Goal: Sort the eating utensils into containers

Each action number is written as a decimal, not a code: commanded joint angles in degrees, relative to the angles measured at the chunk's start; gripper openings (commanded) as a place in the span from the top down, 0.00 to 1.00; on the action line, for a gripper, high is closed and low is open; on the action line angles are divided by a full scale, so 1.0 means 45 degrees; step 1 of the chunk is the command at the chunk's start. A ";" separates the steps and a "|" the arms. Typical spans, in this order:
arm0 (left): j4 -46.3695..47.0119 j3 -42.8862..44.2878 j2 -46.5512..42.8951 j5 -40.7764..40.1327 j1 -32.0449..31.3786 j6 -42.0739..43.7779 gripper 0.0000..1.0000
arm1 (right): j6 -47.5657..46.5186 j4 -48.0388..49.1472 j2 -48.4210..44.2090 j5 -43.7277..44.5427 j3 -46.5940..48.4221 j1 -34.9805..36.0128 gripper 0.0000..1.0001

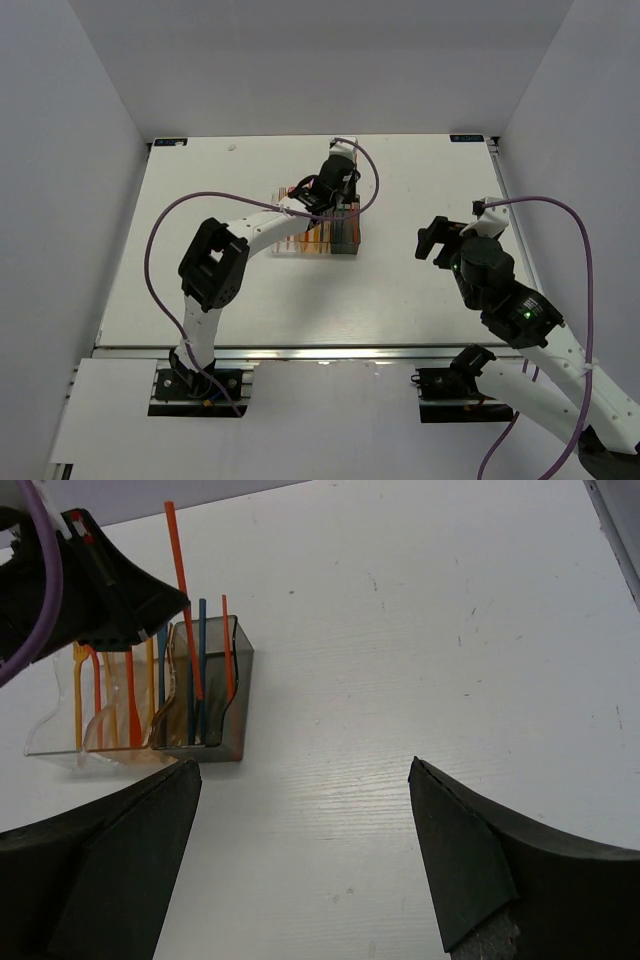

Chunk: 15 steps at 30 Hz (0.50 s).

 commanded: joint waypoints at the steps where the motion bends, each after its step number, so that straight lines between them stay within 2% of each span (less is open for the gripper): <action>1: 0.1393 -0.0637 -0.0826 -0.0096 0.0129 -0.0461 1.00 | -0.0116 0.0024 -0.0082 0.0400 0.0558 -0.0036 0.11; 8: 0.1961 -0.1712 -0.0592 0.0471 0.0149 -0.1065 1.00 | -0.0175 0.0219 0.0133 0.0206 0.0421 -0.0036 0.11; 15: 0.1708 -0.1812 -0.0124 0.0786 0.0168 -0.1242 1.00 | -0.0194 0.0239 0.0251 0.0088 0.0343 -0.0036 0.11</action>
